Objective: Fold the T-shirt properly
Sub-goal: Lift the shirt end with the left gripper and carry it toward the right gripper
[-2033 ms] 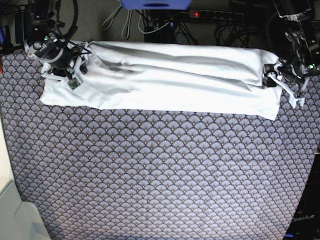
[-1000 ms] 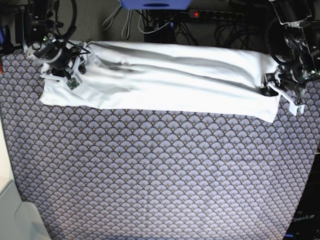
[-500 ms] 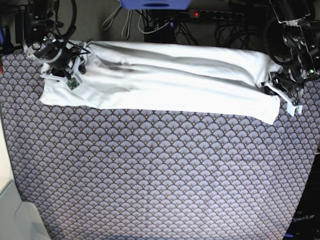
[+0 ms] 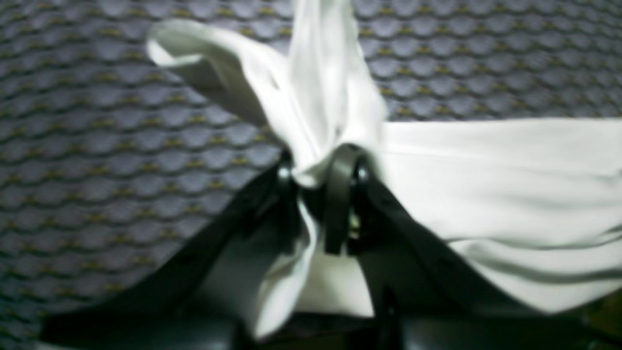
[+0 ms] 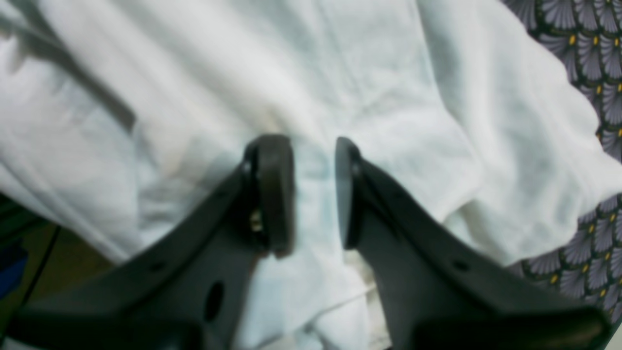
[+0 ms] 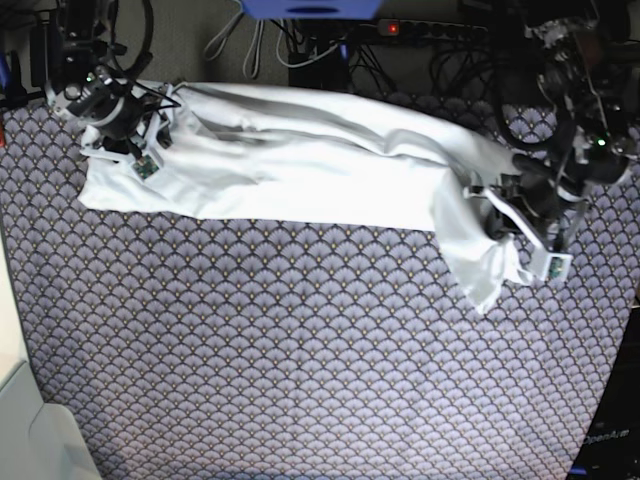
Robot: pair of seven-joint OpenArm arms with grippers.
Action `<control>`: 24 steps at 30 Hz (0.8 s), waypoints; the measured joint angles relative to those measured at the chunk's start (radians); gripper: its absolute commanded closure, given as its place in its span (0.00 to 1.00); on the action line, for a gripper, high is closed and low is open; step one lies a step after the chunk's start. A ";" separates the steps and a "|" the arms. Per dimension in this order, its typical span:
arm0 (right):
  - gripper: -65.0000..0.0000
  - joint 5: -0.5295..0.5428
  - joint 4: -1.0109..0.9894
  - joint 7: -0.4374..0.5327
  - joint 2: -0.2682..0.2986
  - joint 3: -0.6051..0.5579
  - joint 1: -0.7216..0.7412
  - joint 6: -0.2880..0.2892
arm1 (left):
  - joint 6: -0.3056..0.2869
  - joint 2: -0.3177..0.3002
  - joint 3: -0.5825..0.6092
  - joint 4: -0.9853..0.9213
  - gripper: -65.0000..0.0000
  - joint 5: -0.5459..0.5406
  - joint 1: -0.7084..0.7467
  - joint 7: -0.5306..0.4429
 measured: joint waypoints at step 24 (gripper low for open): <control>0.79 -0.003 0.000 -0.002 0.000 0.000 0.000 0.000 | 0.634 0.177 0.725 -0.068 1.00 -0.016 0.029 -0.160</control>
